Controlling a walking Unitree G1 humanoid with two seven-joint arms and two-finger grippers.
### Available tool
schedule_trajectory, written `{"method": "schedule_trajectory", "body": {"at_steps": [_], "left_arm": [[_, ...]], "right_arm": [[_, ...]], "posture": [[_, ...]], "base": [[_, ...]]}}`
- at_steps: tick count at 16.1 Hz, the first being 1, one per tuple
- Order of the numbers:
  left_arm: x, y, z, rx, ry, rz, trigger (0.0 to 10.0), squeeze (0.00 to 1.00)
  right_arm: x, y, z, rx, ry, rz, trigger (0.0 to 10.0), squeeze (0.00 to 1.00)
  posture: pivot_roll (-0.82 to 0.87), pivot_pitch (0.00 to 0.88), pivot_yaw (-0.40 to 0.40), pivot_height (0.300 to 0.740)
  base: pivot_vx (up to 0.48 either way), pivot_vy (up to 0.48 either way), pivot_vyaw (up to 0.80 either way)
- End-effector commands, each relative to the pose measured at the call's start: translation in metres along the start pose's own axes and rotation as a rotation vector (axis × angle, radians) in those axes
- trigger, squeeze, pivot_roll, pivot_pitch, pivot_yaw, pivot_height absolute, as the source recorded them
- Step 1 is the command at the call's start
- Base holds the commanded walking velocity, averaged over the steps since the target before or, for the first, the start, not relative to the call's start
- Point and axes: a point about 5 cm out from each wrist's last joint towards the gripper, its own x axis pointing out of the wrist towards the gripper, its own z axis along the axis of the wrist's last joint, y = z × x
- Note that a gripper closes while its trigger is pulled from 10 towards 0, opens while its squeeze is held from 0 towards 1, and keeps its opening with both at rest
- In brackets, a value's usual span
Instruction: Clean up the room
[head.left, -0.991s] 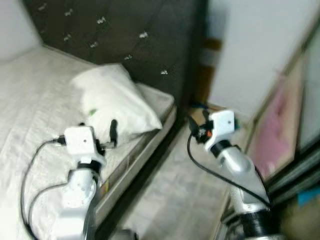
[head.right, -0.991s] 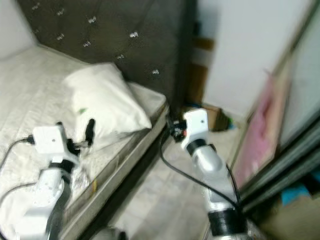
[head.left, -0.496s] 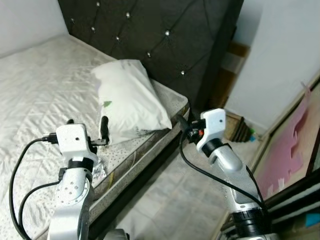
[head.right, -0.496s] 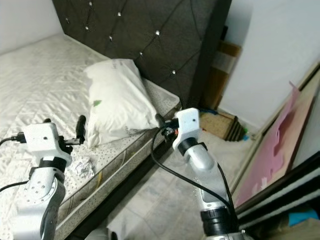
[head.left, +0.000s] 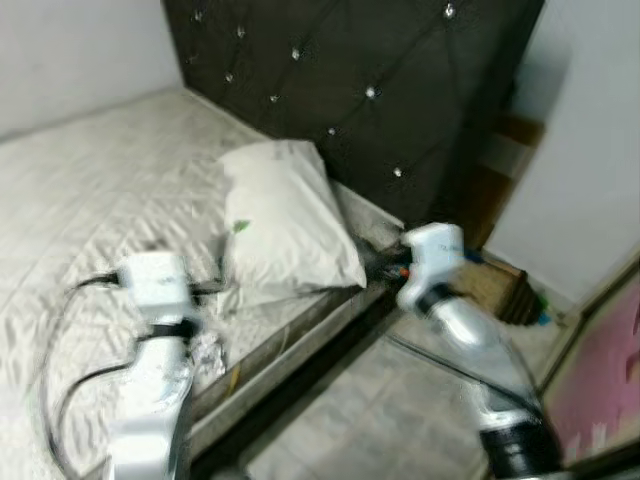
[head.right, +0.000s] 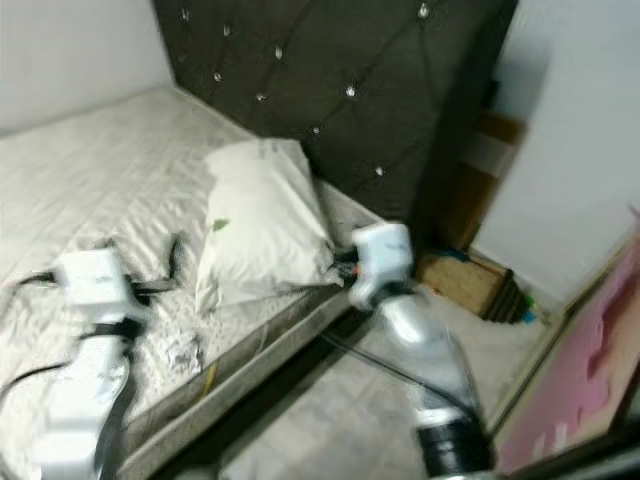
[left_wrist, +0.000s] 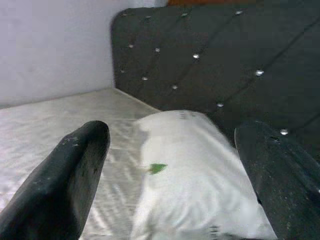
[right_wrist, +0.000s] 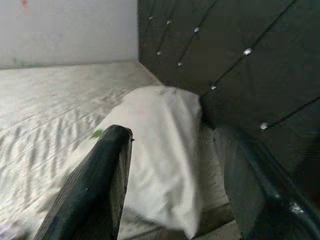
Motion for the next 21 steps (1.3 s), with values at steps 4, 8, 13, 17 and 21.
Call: {"method": "schedule_trajectory", "body": {"at_steps": [4,8,13,17,21], "left_arm": [[0.0007,0.0077,0.0003,0.022,-0.002,0.016,10.0,0.00],[0.0003,0.0091,-0.0038,0.004,0.040,0.071,10.0,0.00],[0.0054,0.0113,-0.0037,-0.024,0.063,0.094,10.0,0.00],[0.0062,0.0105,-0.0042,-0.012,0.072,0.075,10.0,0.00],[0.0076,0.0098,-0.0033,-0.005,0.061,0.064,10.0,0.00]], "right_arm": [[0.0084,0.0134,0.0106,-0.008,-0.036,0.054,10.0,0.00],[0.0073,0.0152,0.0081,-0.009,-0.026,0.054,10.0,0.00],[0.0138,0.0168,0.0117,-0.006,-0.041,0.054,10.0,0.00],[0.0145,0.0177,0.0112,-0.006,-0.040,0.054,10.0,0.00],[0.0152,0.0179,0.0103,-0.013,-0.036,0.056,10.0,0.00]], "posture": [[0.00,0.000,-0.074,0.740],[0.01,0.000,-0.078,0.740],[0.00,0.000,-0.060,0.740],[0.00,0.000,-0.058,0.740],[0.00,0.000,-0.058,0.740]], "base": [[0.338,0.000,0.00],[0.000,0.000,0.80],[0.000,0.000,0.80],[0.000,0.000,0.80],[0.000,0.000,0.77]]}}
